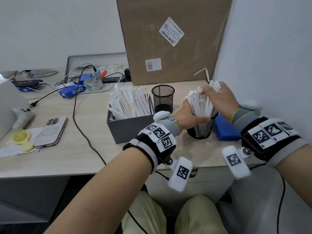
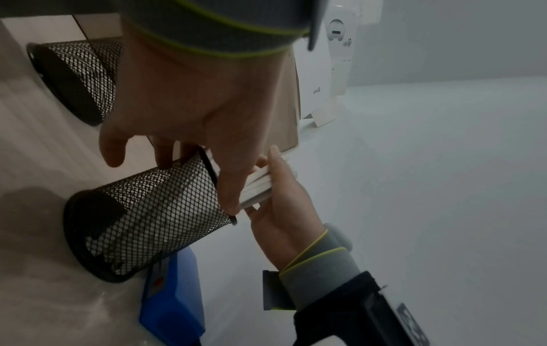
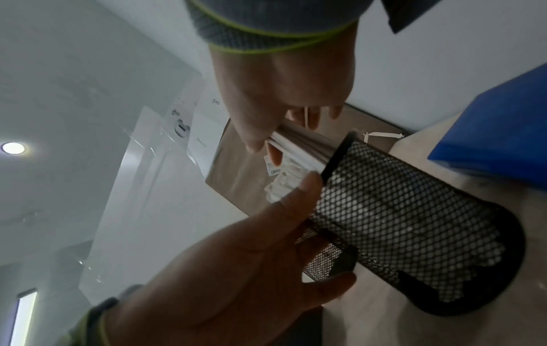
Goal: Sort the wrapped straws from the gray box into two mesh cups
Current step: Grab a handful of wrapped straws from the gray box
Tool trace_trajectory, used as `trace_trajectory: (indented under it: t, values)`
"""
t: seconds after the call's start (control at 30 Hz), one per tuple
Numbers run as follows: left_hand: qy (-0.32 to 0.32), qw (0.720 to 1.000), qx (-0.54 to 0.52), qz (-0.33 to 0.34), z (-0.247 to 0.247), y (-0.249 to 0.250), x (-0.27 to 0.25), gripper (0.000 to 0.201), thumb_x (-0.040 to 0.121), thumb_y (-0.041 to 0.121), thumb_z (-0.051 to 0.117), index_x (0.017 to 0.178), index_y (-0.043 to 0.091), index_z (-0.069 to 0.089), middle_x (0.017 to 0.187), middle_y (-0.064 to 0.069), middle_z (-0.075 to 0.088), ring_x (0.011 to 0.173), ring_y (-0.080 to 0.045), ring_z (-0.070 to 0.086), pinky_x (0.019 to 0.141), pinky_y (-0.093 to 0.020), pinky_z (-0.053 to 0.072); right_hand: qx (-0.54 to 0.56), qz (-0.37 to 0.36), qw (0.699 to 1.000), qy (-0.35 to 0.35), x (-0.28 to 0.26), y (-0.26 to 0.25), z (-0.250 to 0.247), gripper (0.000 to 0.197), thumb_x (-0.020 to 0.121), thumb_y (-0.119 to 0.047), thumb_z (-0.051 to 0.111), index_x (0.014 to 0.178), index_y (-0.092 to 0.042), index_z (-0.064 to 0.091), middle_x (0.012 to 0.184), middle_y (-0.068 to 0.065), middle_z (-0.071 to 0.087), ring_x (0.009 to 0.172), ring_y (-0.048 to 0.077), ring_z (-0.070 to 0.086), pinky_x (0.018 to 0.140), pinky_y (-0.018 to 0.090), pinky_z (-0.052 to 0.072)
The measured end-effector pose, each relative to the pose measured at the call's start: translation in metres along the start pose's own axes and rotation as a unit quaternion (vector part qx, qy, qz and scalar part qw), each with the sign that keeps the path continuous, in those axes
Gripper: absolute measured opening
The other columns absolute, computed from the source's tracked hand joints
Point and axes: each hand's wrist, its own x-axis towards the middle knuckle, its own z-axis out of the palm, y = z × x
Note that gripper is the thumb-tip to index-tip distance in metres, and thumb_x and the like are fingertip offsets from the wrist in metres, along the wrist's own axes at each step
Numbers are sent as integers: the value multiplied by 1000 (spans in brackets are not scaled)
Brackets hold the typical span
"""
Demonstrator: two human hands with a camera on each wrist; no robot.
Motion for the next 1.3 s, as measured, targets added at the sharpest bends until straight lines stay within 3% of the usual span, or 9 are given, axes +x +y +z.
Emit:
trace_trajectory:
  t: [0.1, 0.23, 0.33, 0.4, 0.57, 0.83, 1.0, 1.17, 1.3]
  values:
    - [-6, 1000, 1, 5, 1, -3, 4, 88, 77, 19, 78, 145, 14, 22, 132, -4, 53, 115, -15, 52, 97, -27, 44, -8, -19, 999, -41, 2, 9, 5, 33, 89, -45, 53, 109, -21, 66, 120, 4, 61, 108, 15, 59, 102, 34, 44]
    - [-16, 1000, 1, 16, 0, -2, 4, 87, 75, 18, 79, 143, 12, 24, 133, -1, 53, 117, -13, 53, 93, -19, 46, -60, -11, 988, -144, -7, 8, 10, 61, 95, -46, 45, 149, -32, 21, 145, -12, 40, 131, 6, 40, 109, 23, 28]
    - [-29, 999, 9, 43, -1, 0, 2, 64, 83, 5, 70, 137, 6, 35, 119, 3, 58, 102, -2, 54, 68, 3, 43, -60, 19, 988, -140, -7, 8, 12, 92, 83, -47, 63, 152, -26, 6, 150, -4, 35, 137, 12, 36, 111, 26, 26]
    - [-36, 998, 12, 54, 0, 1, -1, 53, 85, 3, 67, 133, 4, 46, 113, 2, 63, 94, 2, 59, 70, 1, 45, -44, 43, 991, -119, -4, 10, 14, 102, 73, -44, 75, 150, -23, 12, 147, 1, 42, 131, 16, 44, 113, 32, 32]
    - [-24, 996, 82, 32, 2, -4, 3, 69, 81, 30, 72, 140, 12, 41, 137, -9, 52, 125, -22, 51, 107, -37, 42, 22, 61, 997, -31, -2, 11, 20, 48, 65, -29, 83, 104, -11, 62, 98, 6, 69, 90, 22, 66, 92, 46, 52]
    - [-28, 996, 82, 30, -1, -4, -1, 106, 81, 35, 72, 153, 26, -6, 151, -7, 34, 138, -20, 35, 110, -27, 32, 89, -6, 994, 64, -6, 6, 20, 22, 74, -12, 75, 92, -14, 62, 81, -4, 65, 77, 12, 61, 86, 37, 52]
    - [-18, 996, 78, 27, 3, -9, 1, 93, 76, 41, 73, 150, 29, 18, 144, -5, 41, 135, -20, 39, 112, -36, 35, 93, 60, 992, -63, -3, 11, 13, 47, 74, -14, 79, 115, -13, 58, 111, 10, 66, 98, 18, 63, 100, 42, 49]
    - [-28, 994, 90, 47, 1, -7, 2, 84, 82, 36, 70, 150, 28, 20, 142, -8, 43, 131, -23, 42, 110, -37, 37, -17, -58, 998, -17, 1, -4, -7, 90, 73, -37, 78, 146, -25, 28, 149, 4, 37, 138, 13, 33, 111, 27, 27]
    - [-23, 997, 66, 32, 1, -4, -1, 63, 83, 28, 71, 137, 12, 43, 132, -10, 55, 122, -25, 52, 106, -39, 42, -347, -129, 922, -118, 5, -16, -6, 70, 82, -71, 38, 141, -33, 38, 156, -6, 26, 147, 22, 12, 116, 53, 11]
